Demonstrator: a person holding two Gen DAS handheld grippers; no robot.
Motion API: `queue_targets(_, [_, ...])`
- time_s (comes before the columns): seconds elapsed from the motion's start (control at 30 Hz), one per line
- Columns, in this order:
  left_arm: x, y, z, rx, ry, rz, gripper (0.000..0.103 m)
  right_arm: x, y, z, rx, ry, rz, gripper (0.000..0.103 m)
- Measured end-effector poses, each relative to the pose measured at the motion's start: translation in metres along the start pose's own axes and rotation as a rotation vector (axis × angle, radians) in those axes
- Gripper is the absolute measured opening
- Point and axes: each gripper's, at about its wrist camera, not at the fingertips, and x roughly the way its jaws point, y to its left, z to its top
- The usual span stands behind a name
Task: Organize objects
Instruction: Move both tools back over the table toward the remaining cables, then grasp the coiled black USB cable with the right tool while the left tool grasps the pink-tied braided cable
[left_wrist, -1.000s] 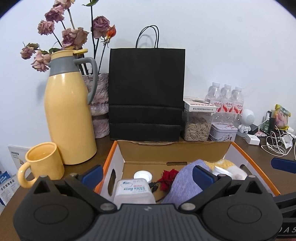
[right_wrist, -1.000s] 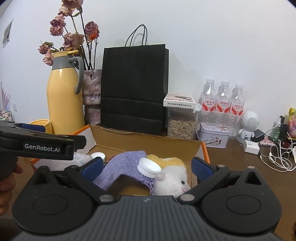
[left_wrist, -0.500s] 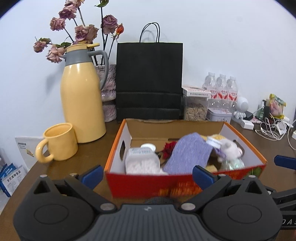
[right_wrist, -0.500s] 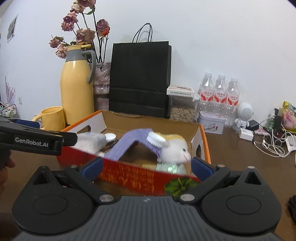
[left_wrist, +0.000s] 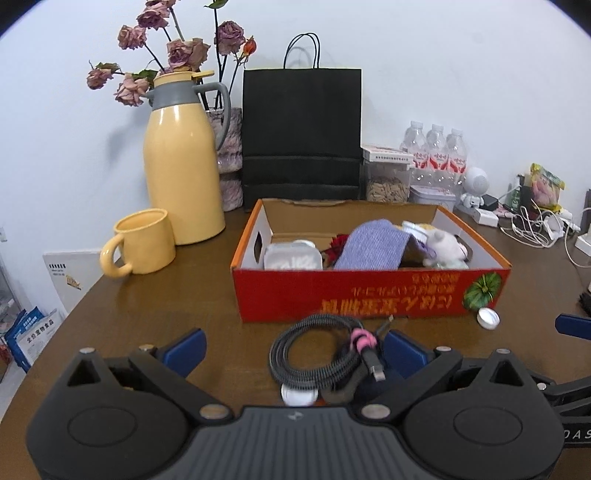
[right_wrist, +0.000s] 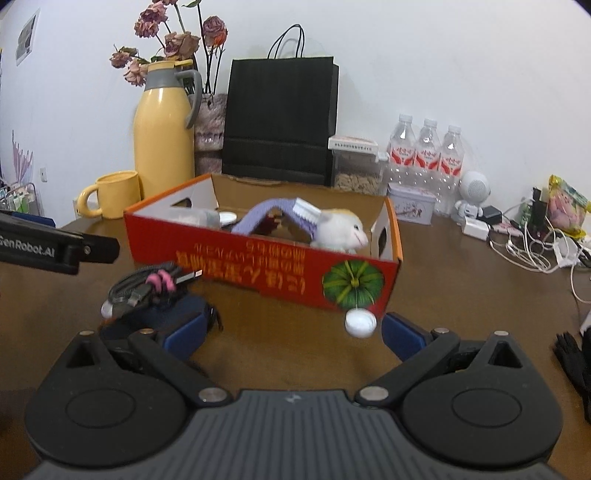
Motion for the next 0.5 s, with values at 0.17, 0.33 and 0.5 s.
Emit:
queue_targets(0.17, [-0.011, -0.001, -0.016, 0.013, 0.023, -0.001, 0.103, -0.011, 0.002, -0.016, -0.012, 0.030, 0.000, 0.103])
queue_targets(0.33, [-0.015, 0.002, -0.028, 0.007, 0.050, -0.010, 0.103, -0.016, 0.007, -0.028, -0.027, 0.063, 0.008, 0.103])
queue_targets(0.5, [-0.017, 0.005, -0.035, 0.005, 0.064, -0.005, 0.103, -0.017, 0.013, -0.034, -0.040, 0.083, 0.029, 0.103])
